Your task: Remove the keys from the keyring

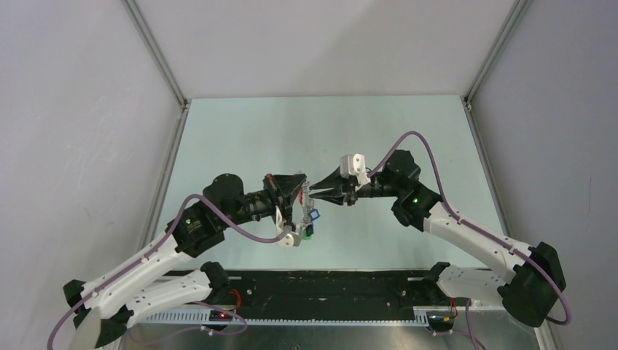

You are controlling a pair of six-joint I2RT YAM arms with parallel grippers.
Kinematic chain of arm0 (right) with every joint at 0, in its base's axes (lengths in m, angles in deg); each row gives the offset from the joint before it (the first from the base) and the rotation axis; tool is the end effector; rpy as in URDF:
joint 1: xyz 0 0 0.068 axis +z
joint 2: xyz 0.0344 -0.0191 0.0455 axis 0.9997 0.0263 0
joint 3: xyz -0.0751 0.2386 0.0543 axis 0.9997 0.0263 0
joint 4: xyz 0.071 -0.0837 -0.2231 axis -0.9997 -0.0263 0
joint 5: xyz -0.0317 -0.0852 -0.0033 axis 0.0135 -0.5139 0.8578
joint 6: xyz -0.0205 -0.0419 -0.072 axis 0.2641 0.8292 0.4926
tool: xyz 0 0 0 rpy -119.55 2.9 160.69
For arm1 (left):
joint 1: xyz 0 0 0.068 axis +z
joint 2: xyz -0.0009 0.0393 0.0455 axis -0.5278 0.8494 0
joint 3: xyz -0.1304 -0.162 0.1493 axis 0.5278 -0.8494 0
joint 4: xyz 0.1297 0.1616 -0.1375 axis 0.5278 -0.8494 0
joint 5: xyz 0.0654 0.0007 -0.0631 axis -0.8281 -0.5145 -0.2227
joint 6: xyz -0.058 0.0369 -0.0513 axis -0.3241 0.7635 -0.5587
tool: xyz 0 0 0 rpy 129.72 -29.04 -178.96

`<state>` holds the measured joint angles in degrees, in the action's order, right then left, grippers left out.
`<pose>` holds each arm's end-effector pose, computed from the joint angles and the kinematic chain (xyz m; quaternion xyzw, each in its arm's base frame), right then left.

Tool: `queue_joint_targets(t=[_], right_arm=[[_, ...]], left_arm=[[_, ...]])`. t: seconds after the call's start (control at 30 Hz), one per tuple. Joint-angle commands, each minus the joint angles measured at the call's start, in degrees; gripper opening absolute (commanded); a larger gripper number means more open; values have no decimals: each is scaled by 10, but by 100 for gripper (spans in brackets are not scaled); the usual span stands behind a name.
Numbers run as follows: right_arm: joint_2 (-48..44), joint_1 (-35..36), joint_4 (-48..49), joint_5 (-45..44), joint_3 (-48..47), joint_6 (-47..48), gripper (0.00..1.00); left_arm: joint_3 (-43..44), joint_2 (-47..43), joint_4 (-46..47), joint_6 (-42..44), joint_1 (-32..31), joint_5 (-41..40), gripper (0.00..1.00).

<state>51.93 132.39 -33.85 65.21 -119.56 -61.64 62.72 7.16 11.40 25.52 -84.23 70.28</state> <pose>0.1604 0.2330 0.3367 -0.5695 0.3990 0.4379 0.5698 0.1139 -0.1804 0.3436 0.7235 0.2486 0.0358 0.6430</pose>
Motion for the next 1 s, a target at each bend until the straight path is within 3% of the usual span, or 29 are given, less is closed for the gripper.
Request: queue_joint_targets(t=[0.0, 0.5, 0.7, 0.97], right_arm=[[4, 5, 27, 13, -1, 7, 26], [1, 7, 45, 38, -1, -5, 14], [3, 9, 63, 40, -1, -16, 0], [1, 9, 82, 50, -1, -53, 0]], left_arm=[[33, -14, 31, -9, -3, 12, 0], [32, -11, 31, -9, -3, 11, 0], [32, -11, 31, -11, -3, 15, 0], [32, -7, 31, -9, -3, 15, 0]])
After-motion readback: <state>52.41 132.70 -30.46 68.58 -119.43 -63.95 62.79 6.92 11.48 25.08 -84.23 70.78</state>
